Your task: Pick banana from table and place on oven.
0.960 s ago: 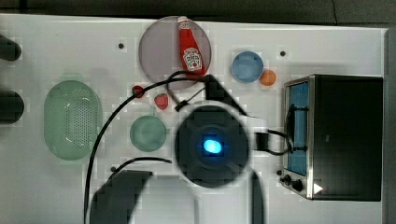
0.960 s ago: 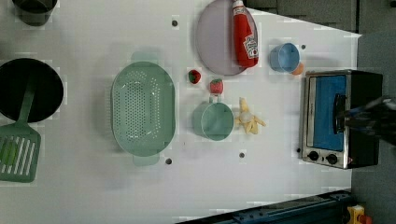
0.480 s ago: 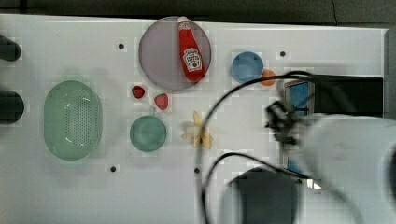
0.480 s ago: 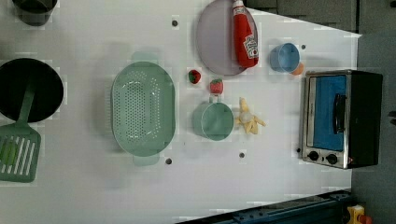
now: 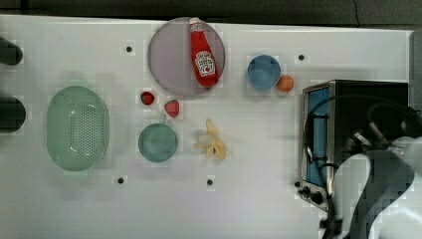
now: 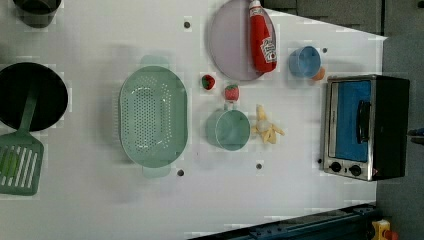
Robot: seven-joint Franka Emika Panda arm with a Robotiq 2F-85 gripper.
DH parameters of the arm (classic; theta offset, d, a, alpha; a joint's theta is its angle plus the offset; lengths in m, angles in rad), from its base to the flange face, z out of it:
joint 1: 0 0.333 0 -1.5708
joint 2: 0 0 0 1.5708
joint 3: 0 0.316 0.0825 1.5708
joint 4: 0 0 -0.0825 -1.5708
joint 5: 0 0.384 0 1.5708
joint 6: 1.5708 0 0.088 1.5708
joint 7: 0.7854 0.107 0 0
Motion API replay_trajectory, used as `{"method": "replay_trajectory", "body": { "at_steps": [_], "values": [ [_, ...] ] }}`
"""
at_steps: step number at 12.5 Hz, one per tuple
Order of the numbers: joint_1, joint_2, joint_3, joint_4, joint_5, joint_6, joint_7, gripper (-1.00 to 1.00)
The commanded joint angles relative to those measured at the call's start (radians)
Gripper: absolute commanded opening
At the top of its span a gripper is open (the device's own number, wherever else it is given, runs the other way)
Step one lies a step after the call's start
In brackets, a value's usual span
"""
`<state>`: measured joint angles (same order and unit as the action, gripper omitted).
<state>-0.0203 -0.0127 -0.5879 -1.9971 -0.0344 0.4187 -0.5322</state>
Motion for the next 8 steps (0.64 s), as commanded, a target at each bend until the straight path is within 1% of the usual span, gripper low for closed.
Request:
{"method": "replay_trajectory", "body": {
  "at_steps": [1, 3, 5, 6, 8],
  "values": [
    [0.005, 0.068, -0.039, 0.016, 0.004, 0.153, -0.302, -0.51],
    [0.004, 0.136, -0.079, 0.017, 0.005, 0.213, -0.392, -0.51],
    [0.003, 0.181, -0.099, 0.017, 0.010, 0.227, -0.432, -0.51],
    [0.003, 0.193, -0.101, 0.017, 0.010, 0.227, -0.435, -0.46],
    [0.002, 0.196, -0.101, 0.018, 0.010, 0.229, -0.436, -0.04]
  ]
}}
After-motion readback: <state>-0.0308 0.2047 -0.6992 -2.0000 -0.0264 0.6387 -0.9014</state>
